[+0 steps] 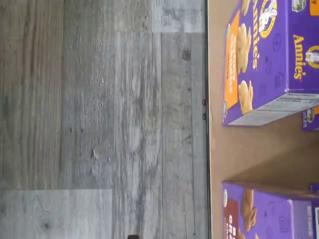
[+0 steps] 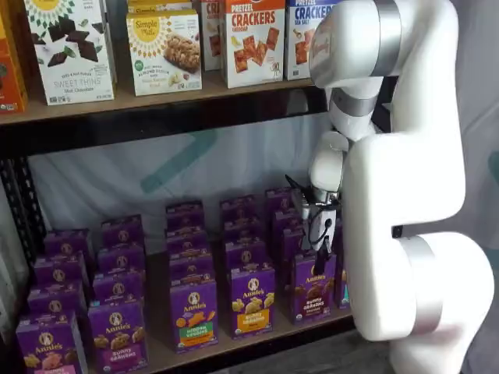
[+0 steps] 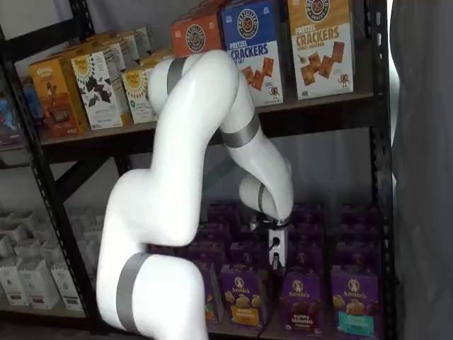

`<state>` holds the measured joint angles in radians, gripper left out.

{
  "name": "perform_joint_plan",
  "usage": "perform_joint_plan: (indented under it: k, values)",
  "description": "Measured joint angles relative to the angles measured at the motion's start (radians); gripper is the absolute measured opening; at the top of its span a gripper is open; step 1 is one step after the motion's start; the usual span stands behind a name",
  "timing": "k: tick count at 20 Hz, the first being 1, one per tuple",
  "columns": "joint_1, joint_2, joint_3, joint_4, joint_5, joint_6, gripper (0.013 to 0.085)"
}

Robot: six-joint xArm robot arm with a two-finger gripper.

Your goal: Pick up the purple box with a brown patch in the center, on the bottom shelf, the fifth box from the left

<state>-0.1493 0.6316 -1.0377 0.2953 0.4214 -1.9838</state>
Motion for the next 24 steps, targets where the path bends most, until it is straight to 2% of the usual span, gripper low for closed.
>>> perform_joint_plan:
  k: [4, 8, 20, 24]
  values:
    - [0.003, 0.078, -0.093, 0.041, 0.007, -0.032, 0.085]
    - [0.004, 0.157, -0.194, 0.03, 0.019, -0.017, 0.085]
    - [-0.009, 0.338, -0.402, -0.229, 0.054, 0.202, 0.085]
    - [-0.013, 0.371, -0.434, -0.255, 0.059, 0.221, 0.085]
